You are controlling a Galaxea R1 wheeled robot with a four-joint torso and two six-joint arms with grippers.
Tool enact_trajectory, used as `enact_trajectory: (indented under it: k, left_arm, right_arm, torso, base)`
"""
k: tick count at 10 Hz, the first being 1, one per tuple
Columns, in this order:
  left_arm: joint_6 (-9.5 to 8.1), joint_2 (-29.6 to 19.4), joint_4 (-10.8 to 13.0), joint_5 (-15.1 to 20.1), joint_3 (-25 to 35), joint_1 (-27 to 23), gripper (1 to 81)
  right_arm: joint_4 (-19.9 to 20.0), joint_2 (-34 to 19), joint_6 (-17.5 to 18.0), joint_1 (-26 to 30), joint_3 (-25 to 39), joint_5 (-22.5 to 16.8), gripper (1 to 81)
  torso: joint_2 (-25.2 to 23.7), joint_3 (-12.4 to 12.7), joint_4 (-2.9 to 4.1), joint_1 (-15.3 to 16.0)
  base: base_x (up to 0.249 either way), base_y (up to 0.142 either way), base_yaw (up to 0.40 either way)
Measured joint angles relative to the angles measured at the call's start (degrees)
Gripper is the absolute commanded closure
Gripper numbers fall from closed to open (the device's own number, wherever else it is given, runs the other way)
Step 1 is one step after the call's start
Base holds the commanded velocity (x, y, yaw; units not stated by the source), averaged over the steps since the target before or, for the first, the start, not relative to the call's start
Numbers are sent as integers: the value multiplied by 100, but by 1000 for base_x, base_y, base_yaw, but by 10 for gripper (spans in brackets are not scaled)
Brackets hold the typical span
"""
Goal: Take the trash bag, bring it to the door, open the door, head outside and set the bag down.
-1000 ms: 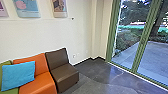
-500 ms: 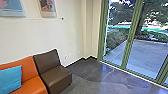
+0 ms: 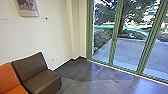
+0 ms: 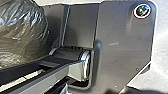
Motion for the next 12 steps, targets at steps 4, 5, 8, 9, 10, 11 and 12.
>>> enact_trajectory:
  k: [4,5,8,9,10,11,12]
  left_arm:
    - [0,0,0,2,0,2,811]
    - [0,0,0,0,0,0,811]
    - [0,0,0,0,0,2,811]
    - [0,2,0,0,0,0,811]
    - [0,2,0,0,0,0,811]
    - [0,2,0,2,0,2,811]
    - [0,0,0,-2,0,0,811]
  right_arm:
    - [0,2,2,0,0,41,10]
    - [0,2,2,0,0,46,10]
    - [-1,18,2,0,0,46,10]
    - [-1,18,2,0,0,48,10]
    - [-1,16,2,-2,0,46,10]
    - [-4,16,2,-2,0,48,10]
    - [-4,18,2,-2,0,46,10]
  torso:
    - [0,0,0,0]
    - [0,0,0,0]
    - [0,0,0,0]
    - [0,0,0,0]
    - [0,0,0,0]
    - [0,2,0,0]
    - [0,2,0,-2]
  base:
    - [0,0,-384]
    - [0,0,-386]
    - [0,0,-389]
    - [0,0,-394]
    - [0,0,-395]
    - [0,0,-395]
    - [0,0,-395]
